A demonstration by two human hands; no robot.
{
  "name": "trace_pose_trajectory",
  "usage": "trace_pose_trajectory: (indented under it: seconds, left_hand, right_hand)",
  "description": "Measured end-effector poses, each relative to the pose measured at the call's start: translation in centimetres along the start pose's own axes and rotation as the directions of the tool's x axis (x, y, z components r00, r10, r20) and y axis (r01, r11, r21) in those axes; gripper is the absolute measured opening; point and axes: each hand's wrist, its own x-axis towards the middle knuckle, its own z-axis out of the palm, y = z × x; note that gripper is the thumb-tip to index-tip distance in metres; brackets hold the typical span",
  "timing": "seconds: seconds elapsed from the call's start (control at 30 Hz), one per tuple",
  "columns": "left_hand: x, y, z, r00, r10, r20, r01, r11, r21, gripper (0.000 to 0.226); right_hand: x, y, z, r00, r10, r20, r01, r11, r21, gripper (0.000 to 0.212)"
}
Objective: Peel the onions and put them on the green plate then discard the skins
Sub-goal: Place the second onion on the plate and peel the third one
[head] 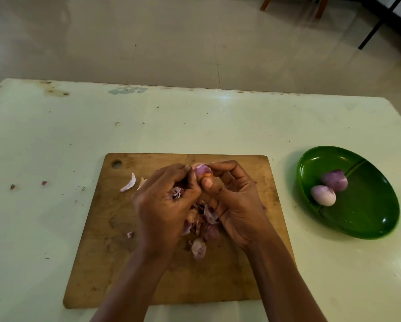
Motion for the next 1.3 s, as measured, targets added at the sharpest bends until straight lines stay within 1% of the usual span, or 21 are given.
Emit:
trace_pose_trajectory:
  seconds: [0.13,0.27,0.33,0.4,0.53,0.67,0.73,0.8,0.9,1.1,1.23,1.3]
  left_hand:
    - [0.0,0.1,-0.1,0.993,-0.112,-0.018,0.111,0.99,-0.084,0.018]
    - [0.2,0.7,-0.1,0.985,-0.169,-0.031,0.164,0.979,-0.117,0.011]
    - [0.2,0.9,0.1,0.981,-0.191,-0.04,0.184,0.974,-0.135,0.012]
    - [0.1,1.2,0.2,0.984,-0.177,-0.021,0.172,0.974,-0.145,0.015]
    - [0.1,1.3,0.3,0.985,-0.173,-0.01,0.171,0.98,-0.103,0.02]
    - [0.0,1.3,0.3,0.979,-0.201,-0.016,0.2,0.978,-0.05,0.021]
    - [0.1,1.1,0.3,0.979,-0.204,0.002,0.204,0.979,0.013,0.019]
    - [0.2,0.8,0.2,0.983,-0.177,0.039,0.172,0.98,0.101,0.016]
    - [0.3,0.8,-0.1,0.984,-0.151,0.096,0.133,0.976,0.173,0.025]
    - [0.2,0.1,-0.4,0.982,-0.134,0.135,0.099,0.966,0.24,0.021]
    - [0.2,0.1,-0.4,0.981,-0.136,0.137,0.103,0.969,0.226,0.024]
    - [0.3,0.0,-0.4,0.981,-0.14,0.134,0.108,0.969,0.222,0.021]
  right_hand:
    - [-0.2,-0.3,0.0,1.0,0.011,-0.025,-0.011,1.0,-0.007,0.033]
    - [-0.1,-0.4,0.2,0.999,0.006,-0.033,-0.006,1.0,0.011,0.036]
    - [0.0,-0.3,0.1,0.999,0.001,-0.04,0.0,1.0,0.025,0.038]
    - [0.1,-0.3,-0.1,0.999,-0.016,-0.04,0.017,0.999,0.028,0.038]
    - [0.2,-0.2,-0.4,0.998,-0.039,-0.047,0.039,0.999,-0.009,0.04]
    - [0.0,-0.1,-0.2,0.995,-0.086,-0.054,0.079,0.991,-0.109,0.036]
    - [0.0,0.0,-0.1,0.993,-0.104,-0.061,0.094,0.984,-0.15,0.035]
    - [0.0,0.0,0.0,0.991,-0.114,-0.063,0.101,0.979,-0.178,0.035]
    - [0.0,0.1,-0.1,0.992,-0.109,-0.064,0.093,0.971,-0.221,0.034]
    - [-0.1,0.1,0.0,0.997,-0.055,-0.057,0.042,0.978,-0.203,0.036]
    - [-0.1,0.2,0.0,0.996,-0.041,-0.078,0.024,0.979,-0.203,0.033]
    - [0.0,0.4,-0.1,0.996,-0.031,-0.079,0.015,0.98,-0.2,0.031]
